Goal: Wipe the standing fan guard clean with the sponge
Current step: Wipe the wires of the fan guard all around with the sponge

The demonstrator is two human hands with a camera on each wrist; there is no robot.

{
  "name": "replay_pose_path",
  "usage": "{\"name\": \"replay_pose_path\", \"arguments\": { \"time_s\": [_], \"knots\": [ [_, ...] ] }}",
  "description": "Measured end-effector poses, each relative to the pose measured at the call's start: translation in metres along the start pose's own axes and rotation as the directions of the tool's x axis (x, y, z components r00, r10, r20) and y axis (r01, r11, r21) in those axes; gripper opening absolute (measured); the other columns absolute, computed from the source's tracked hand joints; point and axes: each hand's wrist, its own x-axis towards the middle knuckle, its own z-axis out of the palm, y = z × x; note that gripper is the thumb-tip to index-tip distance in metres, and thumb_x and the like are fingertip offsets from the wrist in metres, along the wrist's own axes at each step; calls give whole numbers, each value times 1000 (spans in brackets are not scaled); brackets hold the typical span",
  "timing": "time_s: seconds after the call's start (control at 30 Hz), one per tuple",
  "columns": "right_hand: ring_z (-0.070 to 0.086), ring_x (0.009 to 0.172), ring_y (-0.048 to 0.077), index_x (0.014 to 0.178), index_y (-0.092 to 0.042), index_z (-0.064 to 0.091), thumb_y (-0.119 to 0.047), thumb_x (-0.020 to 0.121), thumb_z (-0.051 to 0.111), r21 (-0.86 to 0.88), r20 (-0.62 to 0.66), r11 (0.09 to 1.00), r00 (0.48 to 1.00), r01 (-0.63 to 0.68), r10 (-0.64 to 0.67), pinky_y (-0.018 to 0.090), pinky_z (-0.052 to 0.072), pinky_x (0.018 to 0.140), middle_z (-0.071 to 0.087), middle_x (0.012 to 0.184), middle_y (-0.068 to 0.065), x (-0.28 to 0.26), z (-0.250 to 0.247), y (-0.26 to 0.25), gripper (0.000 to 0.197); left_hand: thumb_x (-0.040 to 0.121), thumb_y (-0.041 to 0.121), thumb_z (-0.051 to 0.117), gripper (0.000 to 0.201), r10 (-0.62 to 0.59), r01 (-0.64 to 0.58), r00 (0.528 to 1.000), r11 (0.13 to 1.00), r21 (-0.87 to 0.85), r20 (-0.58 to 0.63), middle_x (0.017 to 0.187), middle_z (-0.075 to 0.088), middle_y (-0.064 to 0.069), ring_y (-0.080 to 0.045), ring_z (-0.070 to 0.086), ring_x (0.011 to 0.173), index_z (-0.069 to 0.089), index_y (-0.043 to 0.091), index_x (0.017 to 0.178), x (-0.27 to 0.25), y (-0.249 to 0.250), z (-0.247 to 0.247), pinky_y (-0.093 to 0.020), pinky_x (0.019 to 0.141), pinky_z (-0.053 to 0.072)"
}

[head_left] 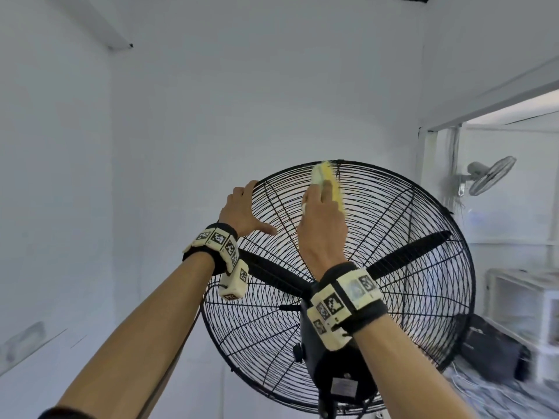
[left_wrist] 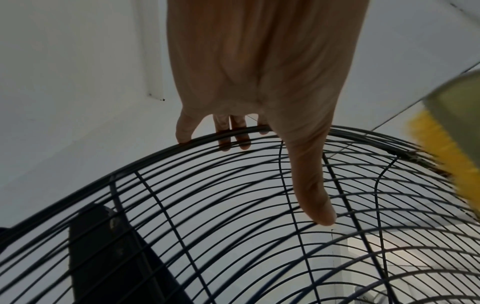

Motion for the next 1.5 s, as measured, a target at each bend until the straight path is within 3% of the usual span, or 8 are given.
{"name": "replay_pose_path", "arguments": {
  "time_s": [0.13,0.27,0.43,0.7,0.93,1.13,1.3,1.5],
  "knots": [
    [50,128,44,135,-10,41,7,92,55,-56,252,975,948,216,-196,51,55,97,19,165,19,-6,10,-8,48,61,41,99,131,-7,7,1000,1000,17,-4,155,35,-16,-36,37,142,18,22,163,0,1,-1,-53,113,41],
    [60,70,11,104,-12,53,1,97,55,434,173,872,929,226,-327,28,52,59,66,105,10,-16,1,-2,15,64,36,98,125,-9,9,1000,1000,22,-15,151,37,-16,-37,40,139,21,24,162,1,-4,-2,-53,110,43],
    [62,117,36,120,-9,54,2,95,58,155,14,985,997,-75,74,45,58,94,37,158,13,-23,-7,19,29,56,51,100,142,-4,4,999,1000,27,35,159,26,-14,-36,27,147,11,25,163,2,-2,-1,-60,115,38],
    [67,97,32,92,-16,52,7,93,56,393,202,911,954,126,-220,13,54,69,63,129,22,-40,9,25,23,47,59,99,156,-73,70,997,982,178,6,163,16,-11,-35,19,151,-1,26,163,0,-1,12,-68,113,35],
    [61,118,35,115,-7,52,-6,98,57,193,126,979,989,57,-83,45,56,96,36,158,19,-42,11,27,18,44,61,99,160,-76,72,997,983,170,17,165,13,-9,-33,17,153,-2,27,162,3,3,15,-69,111,37],
    [51,56,6,122,-16,48,-1,101,48,455,250,885,941,93,-227,18,44,53,60,83,3,-50,6,16,26,48,52,101,152,-76,74,997,984,160,5,162,18,-10,-34,21,151,3,27,161,2,-1,12,-67,109,41],
    [65,106,29,158,-28,3,7,97,49,336,142,925,980,-179,138,45,60,88,52,141,22,-55,6,28,84,43,60,100,160,-78,74,997,985,155,21,164,14,-9,-33,18,152,-1,27,162,2,0,11,-68,111,38],
    [58,112,34,158,-18,24,7,95,51,175,361,981,932,-85,17,41,54,98,50,142,25,-63,9,37,73,44,59,100,159,-90,86,996,982,168,17,164,15,-10,-34,19,152,-1,26,162,1,3,11,-69,110,38]
  ]
}}
